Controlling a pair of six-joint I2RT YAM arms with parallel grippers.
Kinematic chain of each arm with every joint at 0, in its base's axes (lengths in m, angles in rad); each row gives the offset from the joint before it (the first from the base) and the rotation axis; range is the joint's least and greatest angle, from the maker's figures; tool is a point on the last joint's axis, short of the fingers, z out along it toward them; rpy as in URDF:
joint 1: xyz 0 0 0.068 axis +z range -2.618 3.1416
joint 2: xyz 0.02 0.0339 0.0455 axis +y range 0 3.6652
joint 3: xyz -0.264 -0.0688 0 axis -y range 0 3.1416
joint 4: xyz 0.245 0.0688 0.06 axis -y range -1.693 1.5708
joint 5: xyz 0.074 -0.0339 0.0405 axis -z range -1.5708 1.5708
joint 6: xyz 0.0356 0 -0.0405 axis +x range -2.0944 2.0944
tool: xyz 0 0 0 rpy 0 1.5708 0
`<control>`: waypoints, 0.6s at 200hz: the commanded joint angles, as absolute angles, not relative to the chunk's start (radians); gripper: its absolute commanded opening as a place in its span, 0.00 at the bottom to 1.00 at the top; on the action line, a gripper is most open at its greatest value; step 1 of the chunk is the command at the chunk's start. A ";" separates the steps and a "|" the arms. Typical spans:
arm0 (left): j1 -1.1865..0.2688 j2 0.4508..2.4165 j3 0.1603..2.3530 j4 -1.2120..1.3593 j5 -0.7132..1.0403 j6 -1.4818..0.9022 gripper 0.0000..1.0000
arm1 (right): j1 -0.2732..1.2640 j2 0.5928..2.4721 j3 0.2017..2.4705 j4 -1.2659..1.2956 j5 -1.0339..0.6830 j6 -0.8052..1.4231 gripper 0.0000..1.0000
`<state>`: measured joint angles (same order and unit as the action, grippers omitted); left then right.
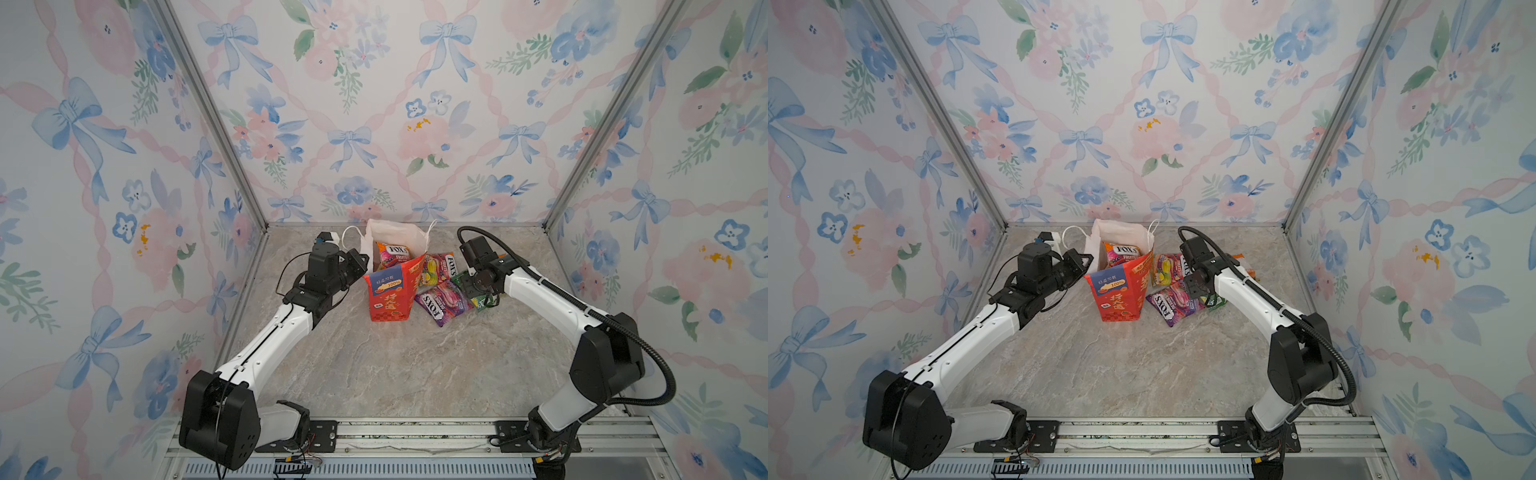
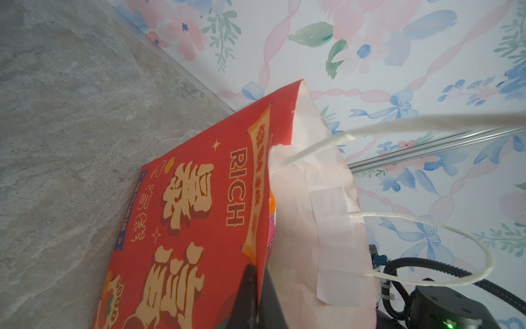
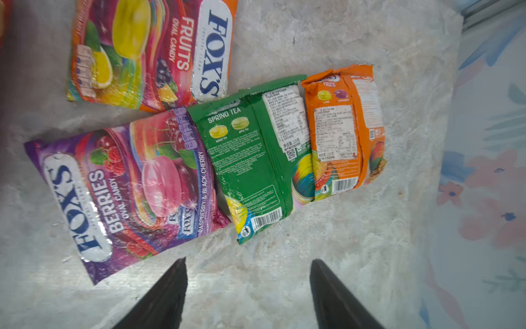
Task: Place the snacks into the paper bag
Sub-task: 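Move the open right gripper over the green Spring Tea packet, then lower the right gripper and close it on the green Spring Tea packet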
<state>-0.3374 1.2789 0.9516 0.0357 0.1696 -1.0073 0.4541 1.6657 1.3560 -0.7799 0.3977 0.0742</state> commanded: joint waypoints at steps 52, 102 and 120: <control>-0.322 1.273 0.942 0.064 0.184 -1.005 0.00 | 0.465 1.778 1.366 -0.760 0.505 -0.056 0.73; -0.315 1.266 0.938 0.065 0.188 -1.005 0.00 | 0.473 1.819 1.343 -0.713 0.493 -0.073 0.76; -0.313 1.263 0.936 0.064 0.188 -1.004 0.00 | 0.474 1.836 1.342 -0.711 0.498 -0.078 0.77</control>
